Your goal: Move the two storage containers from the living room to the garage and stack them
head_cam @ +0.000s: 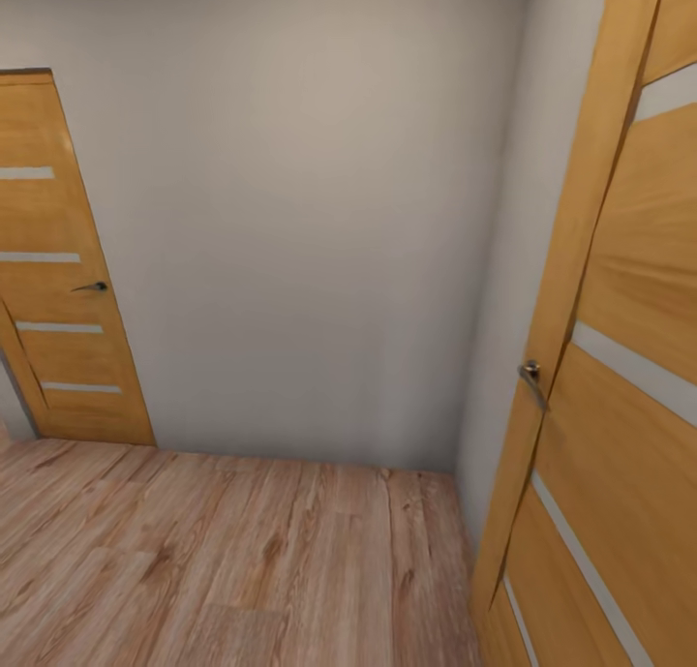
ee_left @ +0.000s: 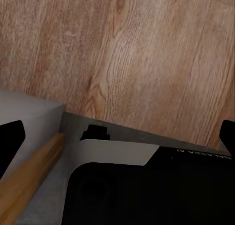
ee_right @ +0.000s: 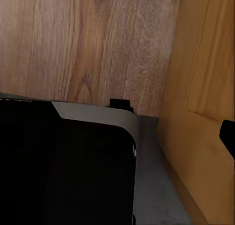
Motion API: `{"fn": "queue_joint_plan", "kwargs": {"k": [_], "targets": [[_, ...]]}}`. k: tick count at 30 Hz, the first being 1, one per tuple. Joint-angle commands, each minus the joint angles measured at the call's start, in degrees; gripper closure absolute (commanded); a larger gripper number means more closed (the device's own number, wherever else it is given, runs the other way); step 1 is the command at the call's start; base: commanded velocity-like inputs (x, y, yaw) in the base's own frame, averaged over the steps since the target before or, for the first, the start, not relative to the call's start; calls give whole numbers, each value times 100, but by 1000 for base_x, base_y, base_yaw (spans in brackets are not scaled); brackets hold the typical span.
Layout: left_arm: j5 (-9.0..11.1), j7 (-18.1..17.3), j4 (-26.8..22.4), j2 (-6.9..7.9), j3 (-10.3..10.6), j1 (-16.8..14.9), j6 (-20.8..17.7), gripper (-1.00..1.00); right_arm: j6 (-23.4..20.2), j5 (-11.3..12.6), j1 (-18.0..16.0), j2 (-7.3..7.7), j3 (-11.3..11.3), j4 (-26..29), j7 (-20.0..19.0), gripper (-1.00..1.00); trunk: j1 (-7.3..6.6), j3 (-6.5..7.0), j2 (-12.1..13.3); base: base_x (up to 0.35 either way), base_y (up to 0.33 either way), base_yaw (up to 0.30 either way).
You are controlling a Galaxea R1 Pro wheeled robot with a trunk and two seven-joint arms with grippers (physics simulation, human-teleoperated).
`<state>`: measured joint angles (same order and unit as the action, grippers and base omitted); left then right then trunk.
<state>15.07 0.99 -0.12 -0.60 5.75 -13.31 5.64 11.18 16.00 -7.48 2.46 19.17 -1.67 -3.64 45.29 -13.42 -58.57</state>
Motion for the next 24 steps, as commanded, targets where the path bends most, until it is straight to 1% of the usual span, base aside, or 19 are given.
{"fn": "queue_joint_plan", "kwargs": {"k": [1, 24], "targets": [[49, 11, 5, -2, 49, -5, 19, -100, 33, 61, -8, -2, 34, -21, -34, -100, 4, -7, -4, 321, 0, 0], [49, 11, 11, -2, 49, -5, 16, -100, 40, 45, -8, 0, 39, -18, -40, -100, 4, -7, -4, 320, 0, 0]]}}
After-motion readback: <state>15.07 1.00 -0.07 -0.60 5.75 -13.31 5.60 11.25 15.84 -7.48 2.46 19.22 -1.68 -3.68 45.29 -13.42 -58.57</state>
